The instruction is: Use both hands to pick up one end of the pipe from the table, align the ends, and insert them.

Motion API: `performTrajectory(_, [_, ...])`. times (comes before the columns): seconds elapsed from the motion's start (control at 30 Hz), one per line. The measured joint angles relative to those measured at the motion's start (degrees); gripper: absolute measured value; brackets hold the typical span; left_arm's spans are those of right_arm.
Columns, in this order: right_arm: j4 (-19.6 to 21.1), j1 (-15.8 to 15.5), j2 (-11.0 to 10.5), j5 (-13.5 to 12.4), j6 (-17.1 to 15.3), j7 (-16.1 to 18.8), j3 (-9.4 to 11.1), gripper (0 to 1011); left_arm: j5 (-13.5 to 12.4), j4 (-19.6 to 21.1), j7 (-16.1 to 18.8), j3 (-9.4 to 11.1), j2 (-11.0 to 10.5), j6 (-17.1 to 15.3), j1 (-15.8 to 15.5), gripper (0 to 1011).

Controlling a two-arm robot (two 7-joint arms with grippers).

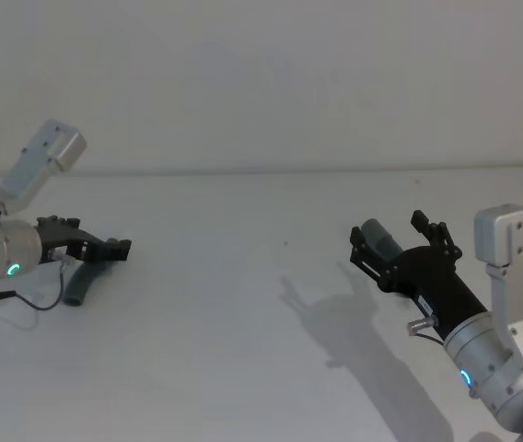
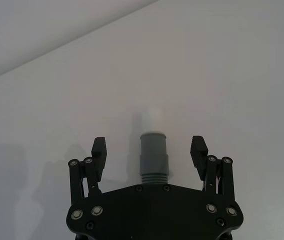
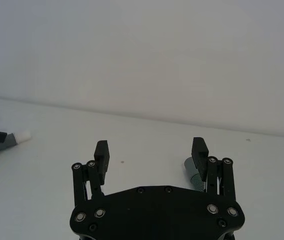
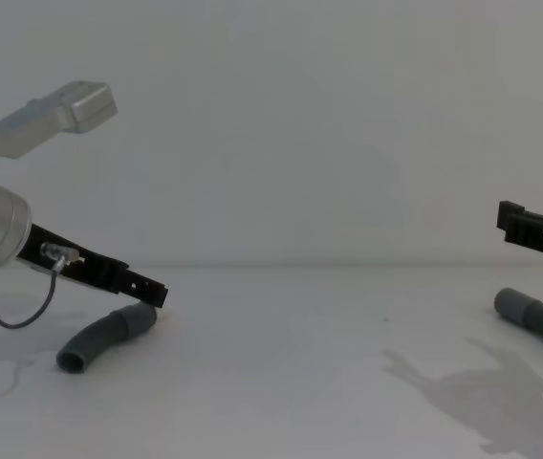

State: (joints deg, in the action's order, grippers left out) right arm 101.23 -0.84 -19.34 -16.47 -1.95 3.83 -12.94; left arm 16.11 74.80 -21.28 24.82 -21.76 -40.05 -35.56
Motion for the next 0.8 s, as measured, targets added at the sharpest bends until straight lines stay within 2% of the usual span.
performTrajectory(0.47, [0.00, 0.00, 0.00, 0.00, 0.00, 0.00, 0.00, 1002, -0.27, 1.88, -0.05, -0.20, 0.14, -2.32, 1.53, 1002])
performTrajectory(0.8, [0.00, 0.00, 0.00, 0.00, 0.00, 0.00, 0.00, 1002, -0.54, 2.54, 0.19, -0.72, 0.38, -2.68, 2.80, 1002])
